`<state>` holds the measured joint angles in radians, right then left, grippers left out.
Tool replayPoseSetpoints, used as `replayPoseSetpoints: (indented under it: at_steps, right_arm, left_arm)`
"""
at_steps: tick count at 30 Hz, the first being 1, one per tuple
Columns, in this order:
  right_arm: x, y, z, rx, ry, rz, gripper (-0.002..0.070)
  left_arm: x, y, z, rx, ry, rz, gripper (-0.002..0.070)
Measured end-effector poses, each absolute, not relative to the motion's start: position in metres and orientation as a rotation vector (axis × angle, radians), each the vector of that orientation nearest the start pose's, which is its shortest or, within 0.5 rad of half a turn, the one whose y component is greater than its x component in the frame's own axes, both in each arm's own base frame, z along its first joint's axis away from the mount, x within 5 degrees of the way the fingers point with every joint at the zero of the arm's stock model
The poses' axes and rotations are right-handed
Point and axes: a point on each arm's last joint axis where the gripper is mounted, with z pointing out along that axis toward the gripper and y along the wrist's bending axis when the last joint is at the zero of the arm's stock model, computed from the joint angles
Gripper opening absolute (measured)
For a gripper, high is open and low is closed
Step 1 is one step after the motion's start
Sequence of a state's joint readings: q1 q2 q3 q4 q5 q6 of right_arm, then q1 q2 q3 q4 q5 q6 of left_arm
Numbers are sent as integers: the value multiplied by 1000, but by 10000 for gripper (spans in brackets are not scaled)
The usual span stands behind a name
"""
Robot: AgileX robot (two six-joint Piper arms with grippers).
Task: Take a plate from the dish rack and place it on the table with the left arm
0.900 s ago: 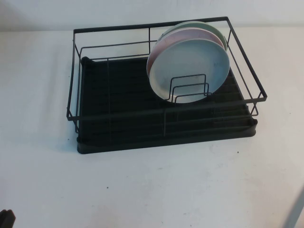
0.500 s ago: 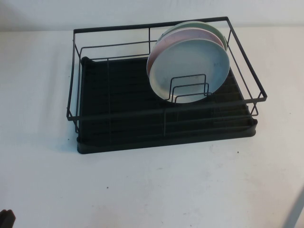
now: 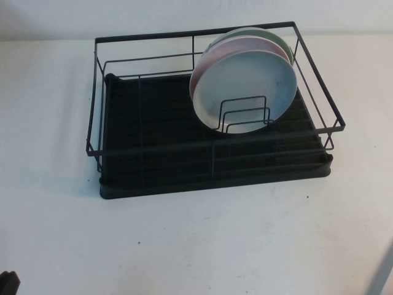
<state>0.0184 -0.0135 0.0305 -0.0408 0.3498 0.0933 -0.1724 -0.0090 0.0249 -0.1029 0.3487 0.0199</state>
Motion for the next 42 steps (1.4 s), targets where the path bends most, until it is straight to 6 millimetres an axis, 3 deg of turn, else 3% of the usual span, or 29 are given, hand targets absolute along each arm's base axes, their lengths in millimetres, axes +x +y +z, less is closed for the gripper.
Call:
replayPoseSetpoints:
  at_steps: [11, 17, 19, 23, 26, 36, 42]
  right_arm:
    - [53, 0, 172, 44, 1850, 38, -18]
    - [53, 0, 172, 44, 1850, 38, -18]
    - [53, 0, 172, 44, 1850, 38, -18]
    - [53, 0, 172, 44, 1850, 38, -18]
    - [53, 0, 172, 44, 1850, 38, -18]
    - [53, 0, 172, 44, 1850, 38, -18]
    - [53, 0, 172, 44, 1850, 38, -18]
  left_arm:
    - [52, -13, 174, 109, 1848, -213, -3]
    - [52, -16, 176, 30, 1833, -327, -3]
    - [52, -18, 180, -67, 1795, -438, -3]
    - [54, -17, 195, -438, 1606, -794, -3]
    - [55, -13, 202, -549, 1506, -874, -3]
    - [56, -10, 205, -516, 1468, -815, -3]
    - [54, -27, 193, -387, 1755, -845, -3]
